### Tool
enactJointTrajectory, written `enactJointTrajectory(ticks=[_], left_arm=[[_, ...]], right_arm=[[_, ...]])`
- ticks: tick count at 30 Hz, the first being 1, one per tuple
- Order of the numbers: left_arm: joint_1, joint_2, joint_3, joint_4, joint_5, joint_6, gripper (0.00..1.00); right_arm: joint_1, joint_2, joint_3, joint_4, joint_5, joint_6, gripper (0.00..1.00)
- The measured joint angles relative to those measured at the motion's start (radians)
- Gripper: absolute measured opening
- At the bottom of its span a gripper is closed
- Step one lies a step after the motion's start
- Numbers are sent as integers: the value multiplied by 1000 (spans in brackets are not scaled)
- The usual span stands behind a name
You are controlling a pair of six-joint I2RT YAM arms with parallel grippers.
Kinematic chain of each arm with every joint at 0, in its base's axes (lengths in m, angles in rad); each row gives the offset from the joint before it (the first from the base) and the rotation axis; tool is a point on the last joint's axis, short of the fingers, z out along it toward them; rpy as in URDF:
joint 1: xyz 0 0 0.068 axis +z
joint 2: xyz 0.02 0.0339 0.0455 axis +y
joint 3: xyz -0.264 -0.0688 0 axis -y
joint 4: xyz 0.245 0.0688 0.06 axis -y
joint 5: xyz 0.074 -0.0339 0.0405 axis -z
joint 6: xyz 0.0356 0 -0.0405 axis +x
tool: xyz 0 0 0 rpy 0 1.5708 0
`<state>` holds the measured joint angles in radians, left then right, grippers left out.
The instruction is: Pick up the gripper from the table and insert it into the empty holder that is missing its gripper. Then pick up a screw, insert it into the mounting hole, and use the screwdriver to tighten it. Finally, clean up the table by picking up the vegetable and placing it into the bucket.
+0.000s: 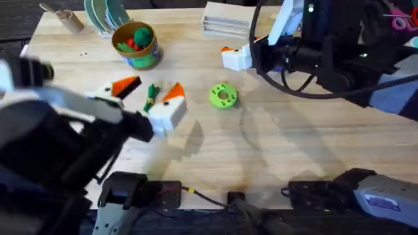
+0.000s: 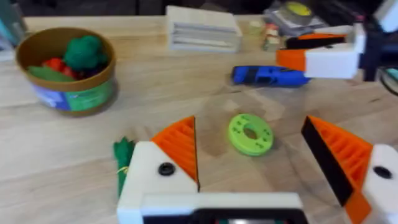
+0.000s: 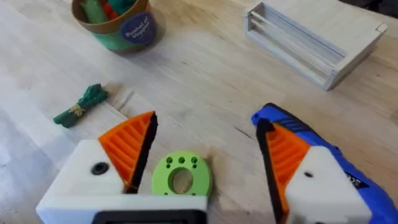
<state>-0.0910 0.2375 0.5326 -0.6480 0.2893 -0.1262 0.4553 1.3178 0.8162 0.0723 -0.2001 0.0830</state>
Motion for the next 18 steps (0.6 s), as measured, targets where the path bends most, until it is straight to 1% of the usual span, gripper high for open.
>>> enactJointTrajectory(ticks=[6, 9, 10, 16, 18], left_arm=[[0, 248, 157, -107, -85, 55, 993], [0, 344, 206, -107, -107, 76, 993], [0, 418, 227, -76, -120, 91, 992], [0, 499, 228, -80, -130, 100, 993], [0, 517, 228, -80, -145, 101, 993]], right_arm=[[0, 0, 0, 0, 0, 0, 985], [0, 0, 0, 0, 0, 0, 985], [0, 0, 0, 0, 0, 0, 985], [0, 0, 0, 0, 0, 0, 985], [0, 0, 0, 0, 0, 0, 985]])
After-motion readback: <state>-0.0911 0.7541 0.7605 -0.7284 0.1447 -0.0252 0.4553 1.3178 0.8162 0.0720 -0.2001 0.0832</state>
